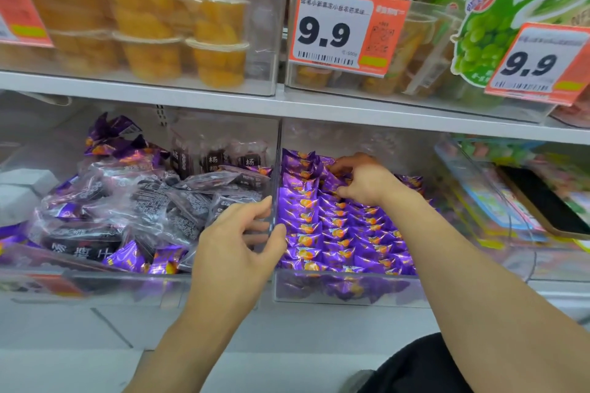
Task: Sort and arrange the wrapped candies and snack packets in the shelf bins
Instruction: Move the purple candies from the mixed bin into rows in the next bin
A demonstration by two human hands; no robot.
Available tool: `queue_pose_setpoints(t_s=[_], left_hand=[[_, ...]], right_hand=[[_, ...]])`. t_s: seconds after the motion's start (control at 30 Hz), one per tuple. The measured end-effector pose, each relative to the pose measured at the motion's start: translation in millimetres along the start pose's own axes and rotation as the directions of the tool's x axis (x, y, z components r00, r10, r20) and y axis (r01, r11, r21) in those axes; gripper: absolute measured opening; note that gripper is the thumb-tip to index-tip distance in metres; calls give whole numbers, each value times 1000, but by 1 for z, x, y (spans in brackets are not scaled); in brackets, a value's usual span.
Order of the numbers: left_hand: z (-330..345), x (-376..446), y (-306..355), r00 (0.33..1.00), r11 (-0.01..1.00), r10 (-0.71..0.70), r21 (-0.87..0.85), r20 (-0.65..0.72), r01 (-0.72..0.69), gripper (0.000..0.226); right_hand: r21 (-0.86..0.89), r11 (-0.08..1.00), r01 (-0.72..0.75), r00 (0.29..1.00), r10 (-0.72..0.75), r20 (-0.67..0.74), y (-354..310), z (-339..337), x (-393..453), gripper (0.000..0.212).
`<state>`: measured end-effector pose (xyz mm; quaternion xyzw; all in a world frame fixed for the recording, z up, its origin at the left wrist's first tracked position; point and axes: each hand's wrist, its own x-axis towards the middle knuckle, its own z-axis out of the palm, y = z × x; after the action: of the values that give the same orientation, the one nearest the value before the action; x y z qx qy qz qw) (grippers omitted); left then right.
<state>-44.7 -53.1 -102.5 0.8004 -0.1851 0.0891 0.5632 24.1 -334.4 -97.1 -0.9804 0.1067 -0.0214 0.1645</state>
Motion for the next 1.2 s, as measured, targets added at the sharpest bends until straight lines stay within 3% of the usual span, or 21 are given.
queue_pose_setpoints(t_s=[0.13,0.27,0.4,0.7,0.9,1.03,1.2], left_hand=[[-1,-1,0,1000,1000,23,3,3,-23,37],[0,-1,-1,999,999,39,16,-4,-39,37],[2,-1,-3,999,999,45,18,-24,-44,36],[2,0,-5,997,998,69,0,-26,-69,38],[4,-1,-7,997,998,69,-13,-42,-69,39],[4,0,-7,995,996,88,-5,-40,-88,38],[6,0,-9,994,996,90,6,-56,-89,38]], right_hand=[[-44,999,-4,1000,3,-20,-2,-3,-2,47],[61,998,17,995,-11,-101,1,-10,-10,39],[102,994,34,996,-24,-89,-4,-7,-11,29],[33,992,119,993,-118,-26,-7,1,-9,53],[-53,998,25,1000,-25,-3,-3,7,2,54],[-145,989,2,1000,0,13,-4,9,3,43],[6,999,49,997,-48,-64,-1,1,-4,45]])
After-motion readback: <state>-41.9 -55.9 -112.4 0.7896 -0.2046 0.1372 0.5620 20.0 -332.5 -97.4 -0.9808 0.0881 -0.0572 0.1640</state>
